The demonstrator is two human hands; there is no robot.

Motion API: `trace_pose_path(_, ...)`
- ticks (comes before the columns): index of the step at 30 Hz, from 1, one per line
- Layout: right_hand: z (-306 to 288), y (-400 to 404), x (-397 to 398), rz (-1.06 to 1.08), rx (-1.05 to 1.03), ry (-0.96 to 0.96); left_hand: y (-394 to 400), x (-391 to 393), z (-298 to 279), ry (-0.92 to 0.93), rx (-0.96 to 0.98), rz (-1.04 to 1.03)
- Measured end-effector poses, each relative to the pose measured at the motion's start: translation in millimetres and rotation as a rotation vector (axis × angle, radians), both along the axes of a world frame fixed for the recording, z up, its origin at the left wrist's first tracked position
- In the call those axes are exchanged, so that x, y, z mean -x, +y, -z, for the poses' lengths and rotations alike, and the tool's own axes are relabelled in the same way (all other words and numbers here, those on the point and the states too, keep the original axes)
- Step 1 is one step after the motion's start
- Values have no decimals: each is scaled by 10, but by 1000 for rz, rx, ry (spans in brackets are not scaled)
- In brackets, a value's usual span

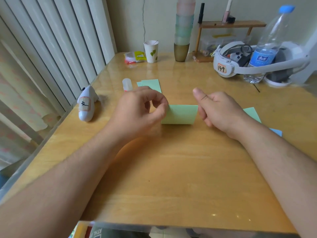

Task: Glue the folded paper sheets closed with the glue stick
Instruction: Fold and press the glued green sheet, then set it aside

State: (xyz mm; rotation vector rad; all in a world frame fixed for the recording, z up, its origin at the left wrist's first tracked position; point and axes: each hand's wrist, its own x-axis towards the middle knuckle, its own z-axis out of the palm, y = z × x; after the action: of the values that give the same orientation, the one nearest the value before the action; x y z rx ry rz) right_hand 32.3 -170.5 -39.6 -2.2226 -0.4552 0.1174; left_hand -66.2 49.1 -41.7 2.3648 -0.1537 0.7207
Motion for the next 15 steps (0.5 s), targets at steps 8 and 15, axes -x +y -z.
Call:
trace_pose_path(8, -105, 55, 44, -26, -160, 502, -86, 31, -3, -251, 43, -111)
trace_pose_path(15, -100, 69, 21, -71, -509, 723, -85, 31, 14, -320, -27, 10)
